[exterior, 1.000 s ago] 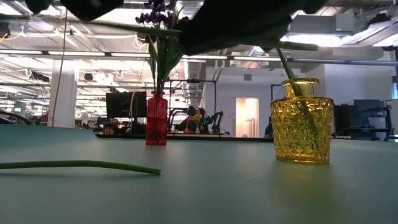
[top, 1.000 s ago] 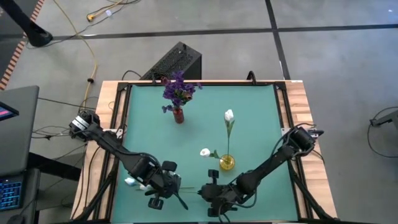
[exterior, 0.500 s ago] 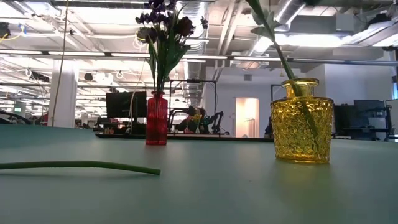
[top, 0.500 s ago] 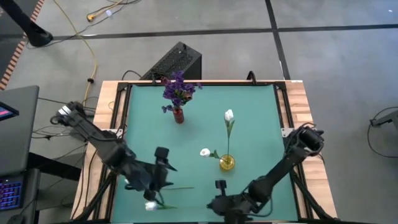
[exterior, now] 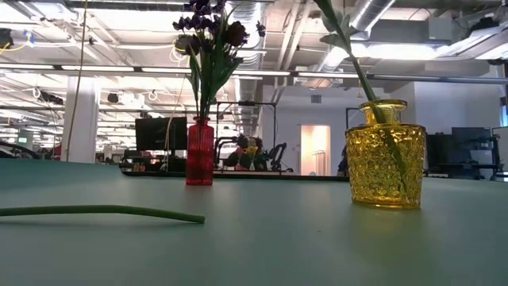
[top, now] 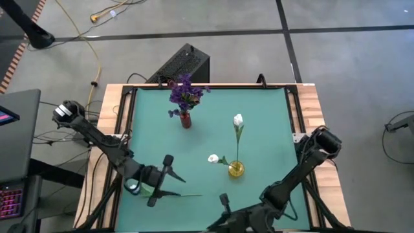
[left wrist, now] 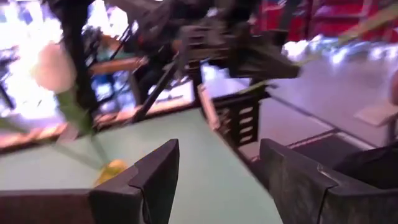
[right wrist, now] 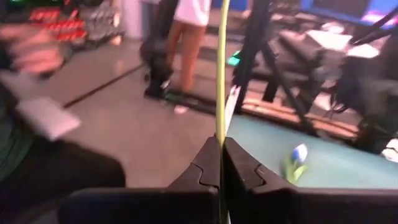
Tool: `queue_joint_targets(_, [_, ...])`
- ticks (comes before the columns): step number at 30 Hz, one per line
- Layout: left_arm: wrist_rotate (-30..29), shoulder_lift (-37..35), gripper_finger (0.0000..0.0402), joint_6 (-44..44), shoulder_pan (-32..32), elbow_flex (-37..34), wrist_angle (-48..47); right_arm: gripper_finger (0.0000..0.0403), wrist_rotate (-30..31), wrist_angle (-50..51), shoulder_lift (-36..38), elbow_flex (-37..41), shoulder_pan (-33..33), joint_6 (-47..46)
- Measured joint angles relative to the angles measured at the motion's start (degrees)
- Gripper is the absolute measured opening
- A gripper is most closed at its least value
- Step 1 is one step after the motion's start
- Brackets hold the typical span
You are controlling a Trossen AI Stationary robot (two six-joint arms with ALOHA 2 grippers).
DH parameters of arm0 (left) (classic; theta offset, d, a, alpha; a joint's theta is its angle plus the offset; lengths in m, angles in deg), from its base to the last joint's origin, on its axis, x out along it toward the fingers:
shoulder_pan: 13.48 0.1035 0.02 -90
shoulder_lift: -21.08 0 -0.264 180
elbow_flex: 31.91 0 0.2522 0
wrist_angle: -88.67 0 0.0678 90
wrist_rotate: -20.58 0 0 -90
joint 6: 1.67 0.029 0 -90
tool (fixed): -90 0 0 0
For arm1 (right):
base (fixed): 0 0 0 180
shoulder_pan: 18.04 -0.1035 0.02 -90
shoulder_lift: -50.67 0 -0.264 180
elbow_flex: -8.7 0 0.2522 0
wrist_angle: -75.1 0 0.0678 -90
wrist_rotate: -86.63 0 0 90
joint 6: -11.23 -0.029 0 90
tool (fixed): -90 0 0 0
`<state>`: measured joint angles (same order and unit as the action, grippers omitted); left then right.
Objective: Sort flowers into vase by color
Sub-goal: Put the top white-blue flower into the yellow flower vase
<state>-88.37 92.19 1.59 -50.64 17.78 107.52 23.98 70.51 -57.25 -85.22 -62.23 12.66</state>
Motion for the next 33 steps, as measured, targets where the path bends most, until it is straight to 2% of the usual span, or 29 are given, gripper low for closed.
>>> queue_joint_targets(3, [3.04,3.33,0.0213,2.89,-0.73,-1.43,9.20,0.0029,2.86,-2.69,-0.02,0.00,1.55,0.25])
queue_joint_targets(6, [3.39,8.15,0.0213,5.83,-1.83,-1.22,16.37,0.0027,5.65,-5.35,-0.04,0.37,3.03,0.59])
queue_joint_targets(9, [0.32,13.01,0.0213,7.97,-2.30,-0.37,23.30,0.0027,5.83,-8.75,-0.07,1.69,4.66,0.55])
queue_joint_targets(14, [-2.46,17.51,0.0213,10.49,-2.28,0.28,34.57,0.0029,5.88,-8.63,-0.13,2.47,5.76,-0.35])
queue_joint_targets(23, [1.27,17.61,0.0212,15.62,-2.98,0.23,42.38,0.0028,11.90,-8.66,-0.13,2.47,5.80,0.29])
queue_joint_targets(33, [2.55,17.61,0.0204,16.29,-3.33,0.23,47.33,0.0028,12.28,-8.67,-0.15,2.47,6.48,0.42])
